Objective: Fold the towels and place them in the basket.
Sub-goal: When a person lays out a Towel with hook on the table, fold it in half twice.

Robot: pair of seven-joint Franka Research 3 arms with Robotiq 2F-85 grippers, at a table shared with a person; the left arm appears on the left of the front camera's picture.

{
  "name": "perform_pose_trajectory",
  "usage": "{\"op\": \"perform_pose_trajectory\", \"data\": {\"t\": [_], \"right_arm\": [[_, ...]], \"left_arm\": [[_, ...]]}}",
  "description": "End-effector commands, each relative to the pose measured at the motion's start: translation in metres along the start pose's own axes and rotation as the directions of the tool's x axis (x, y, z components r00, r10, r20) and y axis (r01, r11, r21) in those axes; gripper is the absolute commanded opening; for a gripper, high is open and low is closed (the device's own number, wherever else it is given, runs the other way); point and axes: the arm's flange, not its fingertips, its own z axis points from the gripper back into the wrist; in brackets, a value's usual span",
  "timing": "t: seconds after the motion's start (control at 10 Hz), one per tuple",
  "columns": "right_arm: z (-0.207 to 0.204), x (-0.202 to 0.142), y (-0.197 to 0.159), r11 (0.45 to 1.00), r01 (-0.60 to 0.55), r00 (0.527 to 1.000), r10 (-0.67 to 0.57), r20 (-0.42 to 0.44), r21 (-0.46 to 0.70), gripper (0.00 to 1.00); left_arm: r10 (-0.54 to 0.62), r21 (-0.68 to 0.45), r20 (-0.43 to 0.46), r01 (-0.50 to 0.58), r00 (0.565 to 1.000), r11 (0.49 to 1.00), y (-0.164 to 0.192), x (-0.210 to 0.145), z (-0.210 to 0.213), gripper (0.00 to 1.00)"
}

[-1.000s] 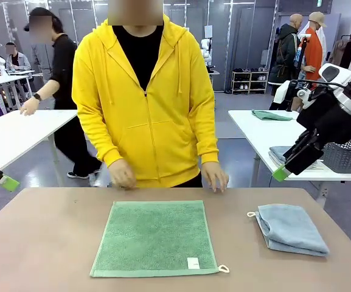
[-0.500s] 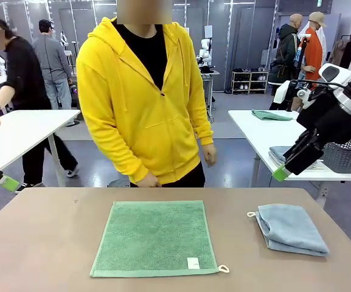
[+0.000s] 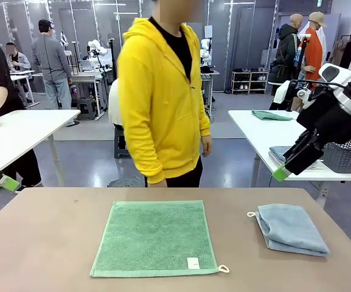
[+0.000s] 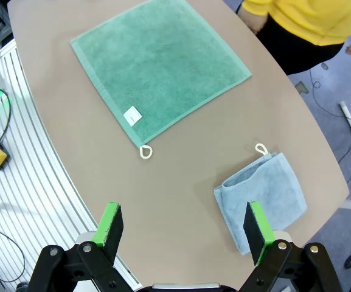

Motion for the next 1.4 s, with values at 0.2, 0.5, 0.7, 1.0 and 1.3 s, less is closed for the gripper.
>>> {"op": "perform_pose_trajectory", "data": {"t": [0.2,0.5,0.7,1.0,1.3], "right_arm": [[0.000,0.000,0.000,1.000,0.000,1.000,0.000,0.000,0.000,1.00],[-0.005,0.048,0.023,0.956,-0.291,0.947,0.293,-0.129,0.034,1.00],[-0.026,0.072,0.036,0.905,-0.417,0.877,0.425,-0.224,0.088,1.00],[-0.089,0.085,0.066,0.838,-0.523,0.772,0.542,-0.331,0.153,1.00],[-0.154,0.075,0.098,0.801,-0.538,0.717,0.598,-0.357,0.262,1.00]], "left_arm": [[0.000,0.000,0.000,0.000,1.000,1.000,0.000,0.000,0.000,1.00],[-0.334,0.029,-0.055,0.336,0.941,0.941,-0.059,0.015,-0.013,1.00],[-0.492,0.005,-0.151,0.498,0.857,0.867,-0.093,0.019,-0.031,1.00],[-0.630,-0.080,-0.220,0.630,0.745,0.773,-0.140,0.018,-0.072,1.00],[-0.668,-0.068,-0.343,0.692,0.660,0.718,-0.163,0.016,-0.129,1.00]]}}
